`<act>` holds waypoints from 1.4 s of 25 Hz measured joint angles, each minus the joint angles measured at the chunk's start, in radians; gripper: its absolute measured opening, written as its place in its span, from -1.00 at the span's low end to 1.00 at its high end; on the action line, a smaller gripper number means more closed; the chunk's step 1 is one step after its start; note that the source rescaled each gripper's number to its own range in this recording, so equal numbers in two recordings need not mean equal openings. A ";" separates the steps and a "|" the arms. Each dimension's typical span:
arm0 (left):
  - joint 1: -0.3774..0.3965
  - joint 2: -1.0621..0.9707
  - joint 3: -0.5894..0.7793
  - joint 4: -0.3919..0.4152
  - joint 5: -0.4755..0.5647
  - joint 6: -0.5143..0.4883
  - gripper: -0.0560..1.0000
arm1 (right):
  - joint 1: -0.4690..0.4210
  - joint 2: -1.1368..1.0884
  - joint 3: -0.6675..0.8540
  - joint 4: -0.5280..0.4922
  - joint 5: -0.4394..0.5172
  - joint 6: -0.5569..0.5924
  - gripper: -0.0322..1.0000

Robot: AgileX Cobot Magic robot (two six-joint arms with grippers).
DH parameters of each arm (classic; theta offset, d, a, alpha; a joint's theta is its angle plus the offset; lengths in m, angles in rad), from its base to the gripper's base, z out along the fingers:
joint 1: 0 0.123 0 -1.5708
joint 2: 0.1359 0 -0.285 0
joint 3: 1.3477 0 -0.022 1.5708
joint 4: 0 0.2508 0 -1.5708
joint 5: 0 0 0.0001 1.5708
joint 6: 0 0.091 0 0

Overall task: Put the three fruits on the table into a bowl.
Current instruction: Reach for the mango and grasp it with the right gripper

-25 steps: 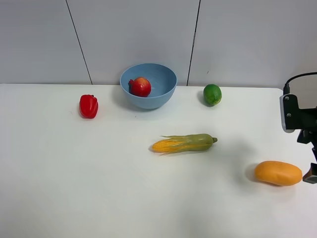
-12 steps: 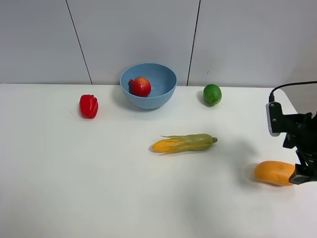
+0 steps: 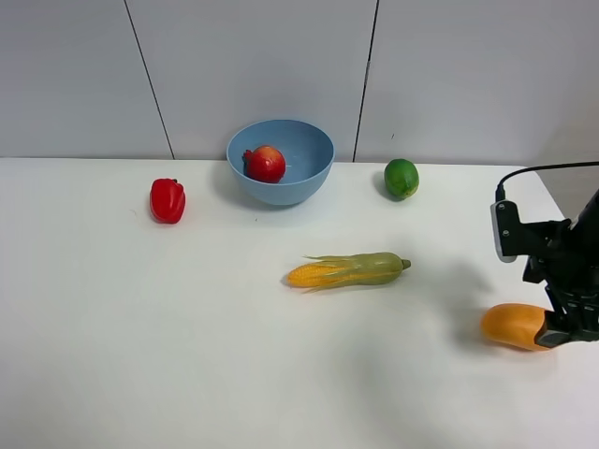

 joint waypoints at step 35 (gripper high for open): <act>0.000 0.000 0.000 0.000 0.000 0.000 0.99 | 0.000 0.097 0.097 0.038 -0.231 -0.019 0.31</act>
